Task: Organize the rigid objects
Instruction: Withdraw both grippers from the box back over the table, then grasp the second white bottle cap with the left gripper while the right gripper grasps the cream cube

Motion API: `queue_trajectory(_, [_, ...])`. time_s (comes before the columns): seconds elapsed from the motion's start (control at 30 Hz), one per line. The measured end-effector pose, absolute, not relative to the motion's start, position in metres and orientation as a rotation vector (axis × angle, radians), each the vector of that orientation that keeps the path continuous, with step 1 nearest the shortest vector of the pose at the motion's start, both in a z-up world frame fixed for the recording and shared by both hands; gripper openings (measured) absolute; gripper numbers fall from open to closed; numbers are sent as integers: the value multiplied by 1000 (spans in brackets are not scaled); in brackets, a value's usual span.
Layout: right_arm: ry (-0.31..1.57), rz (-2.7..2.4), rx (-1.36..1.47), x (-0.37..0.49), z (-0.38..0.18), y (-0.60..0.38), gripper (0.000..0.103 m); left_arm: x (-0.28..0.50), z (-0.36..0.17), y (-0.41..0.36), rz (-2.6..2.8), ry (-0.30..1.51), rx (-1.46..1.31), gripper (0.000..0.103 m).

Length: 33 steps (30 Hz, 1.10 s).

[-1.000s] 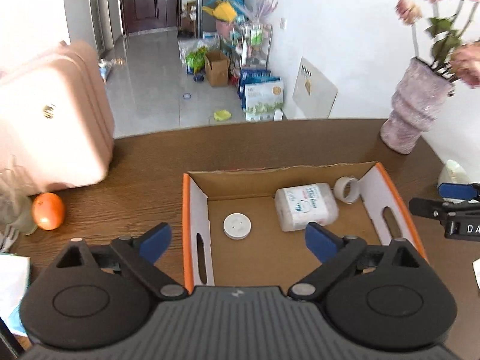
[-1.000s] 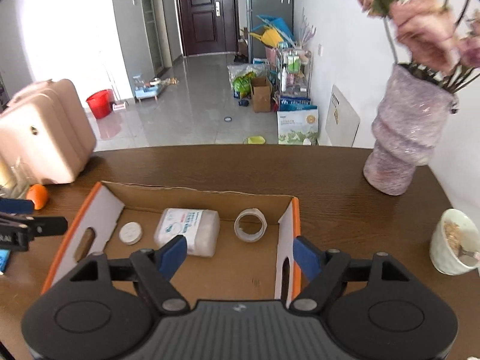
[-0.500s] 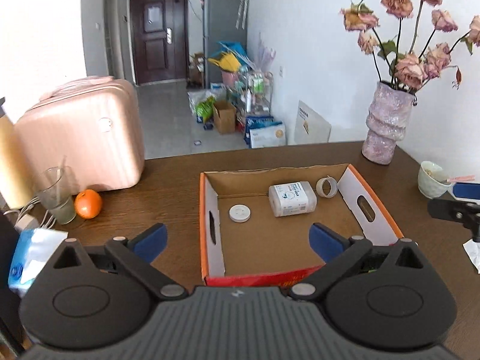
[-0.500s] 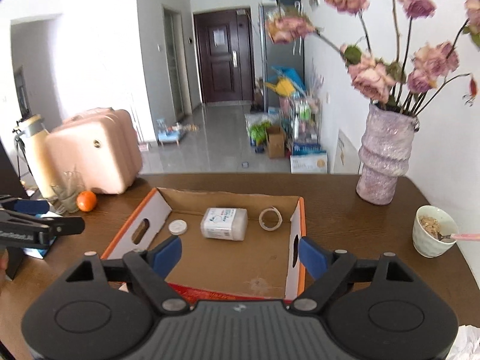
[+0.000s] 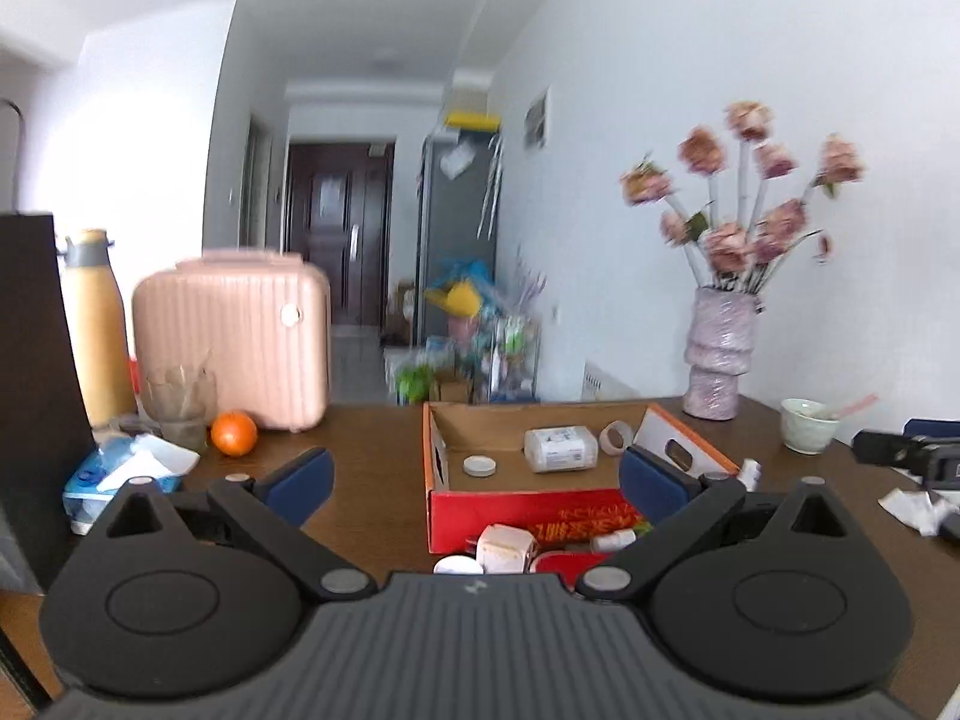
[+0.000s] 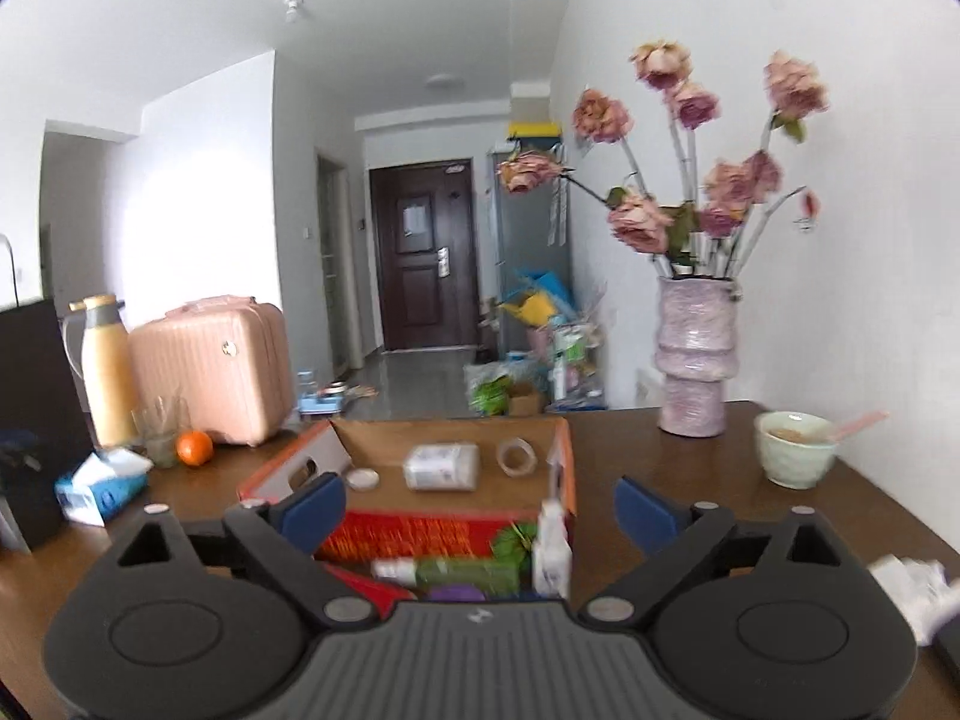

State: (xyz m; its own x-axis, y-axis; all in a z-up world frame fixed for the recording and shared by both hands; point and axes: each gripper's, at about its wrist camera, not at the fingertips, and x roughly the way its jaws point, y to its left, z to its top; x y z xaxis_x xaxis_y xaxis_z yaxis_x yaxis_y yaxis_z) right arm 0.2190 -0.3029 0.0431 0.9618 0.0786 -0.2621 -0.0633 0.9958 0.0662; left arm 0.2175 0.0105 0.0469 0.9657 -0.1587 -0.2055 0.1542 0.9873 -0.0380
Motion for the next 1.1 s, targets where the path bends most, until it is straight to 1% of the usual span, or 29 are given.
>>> queue_trajectory(0.1, [286,78,96,190,20,-296,98,178,27,8,-94,152,13,103])
queue_trajectory(0.2, [265,98,104,163,4,-292,98,150,10,8,-69,191,16,103])
queue_trajectory(0.33, [231,61,36,138,-6,-289,98,120,-8,4,-44,191,77,103])
queue_trajectory(0.43, [213,91,49,120,-9,-287,98,106,-16,5,-64,184,58,103])
queue_trajectory(0.6, [189,88,6,104,-17,-280,101,112,-18,0,-94,192,54,103])
queue_trajectory(0.7, [191,58,11,109,-21,-281,101,125,-22,-6,-107,239,65,103])
queue_trajectory(0.9, [251,62,16,132,-31,-284,101,160,-30,-13,-147,349,32,103])
queue_trajectory(0.97, [274,68,-8,145,-34,-283,99,174,-34,-14,-153,385,13,103])
queue_trajectory(1.03, [304,97,-14,159,-36,-284,88,189,-37,-14,-157,411,10,103])
queue_trajectory(1.07, [333,115,-17,168,-36,-284,86,198,-37,-14,-160,417,12,103])
queue_trajectory(1.1, [346,120,-18,175,-36,-283,80,206,-37,-13,-163,418,11,103])
